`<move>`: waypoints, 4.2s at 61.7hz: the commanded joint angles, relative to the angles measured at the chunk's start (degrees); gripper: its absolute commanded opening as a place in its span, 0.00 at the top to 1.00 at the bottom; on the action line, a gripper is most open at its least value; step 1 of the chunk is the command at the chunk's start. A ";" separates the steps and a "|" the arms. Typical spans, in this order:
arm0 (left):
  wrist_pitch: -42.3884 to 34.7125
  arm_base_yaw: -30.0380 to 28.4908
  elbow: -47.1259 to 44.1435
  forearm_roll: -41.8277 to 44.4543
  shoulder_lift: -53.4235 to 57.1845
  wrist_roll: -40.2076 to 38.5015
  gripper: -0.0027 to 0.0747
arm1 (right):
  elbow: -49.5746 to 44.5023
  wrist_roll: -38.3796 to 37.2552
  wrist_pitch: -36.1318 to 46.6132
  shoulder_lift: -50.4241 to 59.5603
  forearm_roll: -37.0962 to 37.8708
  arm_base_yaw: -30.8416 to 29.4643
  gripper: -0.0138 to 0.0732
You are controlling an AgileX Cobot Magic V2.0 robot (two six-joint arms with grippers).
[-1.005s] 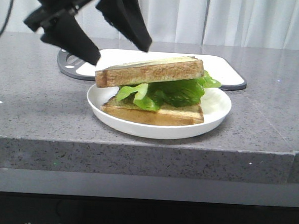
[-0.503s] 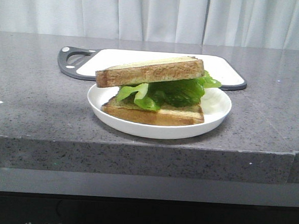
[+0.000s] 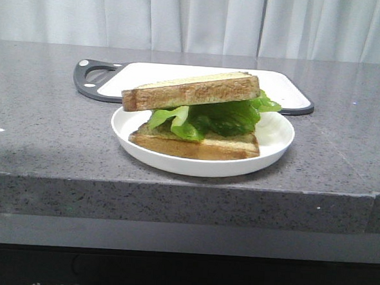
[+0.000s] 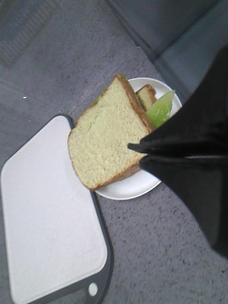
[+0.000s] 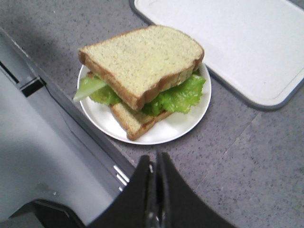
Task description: Left arm grabs bread, right arm adds lettuce
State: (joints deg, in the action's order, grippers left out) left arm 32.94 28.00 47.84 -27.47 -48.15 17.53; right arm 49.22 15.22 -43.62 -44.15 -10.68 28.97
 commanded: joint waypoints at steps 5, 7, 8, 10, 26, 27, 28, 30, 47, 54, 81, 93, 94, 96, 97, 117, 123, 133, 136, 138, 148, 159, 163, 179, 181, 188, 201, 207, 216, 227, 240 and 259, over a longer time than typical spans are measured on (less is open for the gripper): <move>-9.06 -0.11 -4.19 1.98 8.81 -0.27 0.99 | -4.24 0.17 11.38 6.96 -0.72 0.04 0.91; -9.87 -0.11 -5.65 2.51 10.81 -0.27 0.99 | -5.90 0.17 13.10 8.64 -0.67 0.04 0.91; -10.10 -0.11 -6.25 2.62 11.62 -0.27 0.99 | -6.95 0.17 13.80 9.32 -0.60 0.04 0.91; -10.59 -0.11 -7.70 3.12 13.66 -0.27 0.99 | -8.71 0.17 15.55 11.03 -0.42 0.04 0.91; -15.44 -0.11 -19.55 6.56 29.95 -0.27 0.99 | -20.80 0.17 21.57 24.68 0.18 0.04 0.91; -15.44 -0.11 -20.26 6.56 31.09 -0.27 0.99 | -21.44 0.17 21.57 25.28 0.18 0.04 0.91; -15.33 -0.11 -20.74 6.56 31.82 -0.27 0.99 | -21.82 0.17 21.57 26.18 0.18 0.04 0.91; -15.33 -0.11 -21.87 6.56 33.62 -0.27 0.99 | -22.73 0.17 21.57 27.55 0.18 0.04 0.91; -15.38 -0.11 -25.46 6.56 40.10 -0.27 0.99 | -25.01 0.17 21.63 31.48 0.18 0.04 0.91; -15.03 -0.11 -25.50 6.56 40.10 -0.27 0.99 | -25.01 0.17 21.63 31.48 0.18 0.04 0.91; -15.48 -0.11 -25.81 6.84 40.10 -0.27 0.99 | -25.01 0.17 21.63 31.48 0.12 0.04 0.91; -15.69 -3.26 -28.03 24.66 42.57 -17.53 0.99 | -25.01 0.17 21.63 31.48 0.12 0.04 0.91; -15.69 -3.73 -28.36 24.79 42.91 -17.20 0.99 | -25.01 0.17 21.63 31.48 0.12 0.04 0.91; -15.69 -5.10 -29.32 25.06 43.85 -16.91 0.99 | -25.01 0.17 21.63 31.48 0.12 0.04 0.91; -15.69 -6.08 -30.00 25.21 44.43 -16.71 0.99 | -25.01 0.17 21.63 31.48 0.12 0.04 0.91; -16.83 -26.57 -40.92 24.76 49.51 -16.53 0.99 | -25.01 0.17 21.44 31.43 0.12 0.04 0.91; -19.37 -29.91 -43.58 24.23 49.51 -16.53 0.99 | -25.01 0.17 21.38 31.43 0.12 0.04 0.91; -26.68 -30.08 -48.68 24.12 49.51 -16.53 0.99 | -25.01 0.17 21.39 31.43 0.12 0.04 0.91; -25.50 -30.09 -48.38 24.12 49.51 -16.53 0.99 | -25.01 0.17 21.39 31.43 0.12 0.04 0.91; -25.77 -30.09 -48.53 24.12 49.51 -16.53 0.99 | -25.01 0.17 21.39 31.43 0.12 0.04 0.91; -25.45 -30.09 -48.53 24.12 49.51 -16.53 0.99 | -25.01 0.17 21.19 31.43 0.12 0.04 0.91; -25.45 -30.09 -48.53 24.12 49.51 -16.53 0.99 | -25.01 0.17 21.19 31.43 0.12 0.04 0.91; -25.45 -30.09 -48.53 24.12 49.51 -16.53 0.99 | -25.01 0.17 21.19 31.43 0.12 0.04 0.91; -25.45 -30.09 -48.53 24.12 49.51 -16.53 0.99 | -25.01 0.17 21.19 31.43 0.12 0.04 0.91; -25.45 -30.09 -48.53 24.12 49.51 -16.53 0.99 | -25.01 0.17 21.19 31.43 0.12 0.04 0.91; -25.45 -30.09 -48.53 24.12 49.51 -16.53 0.99 | -25.01 0.17 21.19 31.43 0.12 0.04 0.91; -25.45 -30.09 -48.53 24.12 49.51 -16.53 0.99 | -27.84 0.17 26.45 31.71 1.41 -0.54 0.91; -25.45 -30.09 -48.53 24.12 49.51 -16.53 0.99 | -32.76 0.11 34.12 32.98 1.92 -4.54 0.91; -25.45 -30.09 -48.53 24.12 49.51 -16.53 0.99 | -39.79 -4.93 39.68 36.42 2.15 -12.22 0.91; -25.45 -30.09 -48.53 24.12 49.51 -16.53 0.99 | -45.69 -8.44 39.85 41.01 3.58 -20.74 0.91; -25.45 -30.09 -48.53 24.12 49.51 -16.53 0.99 | -50.62 -8.44 40.23 44.77 4.16 -26.94 0.91; -25.45 -30.09 -48.53 24.12 49.51 -16.53 0.99 | -50.55 -8.44 38.63 45.89 4.84 -28.05 0.91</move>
State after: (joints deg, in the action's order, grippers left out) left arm 12.49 -2.12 -0.32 -2.71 0.37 1.52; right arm -1.46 6.91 -9.12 0.55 -6.42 1.22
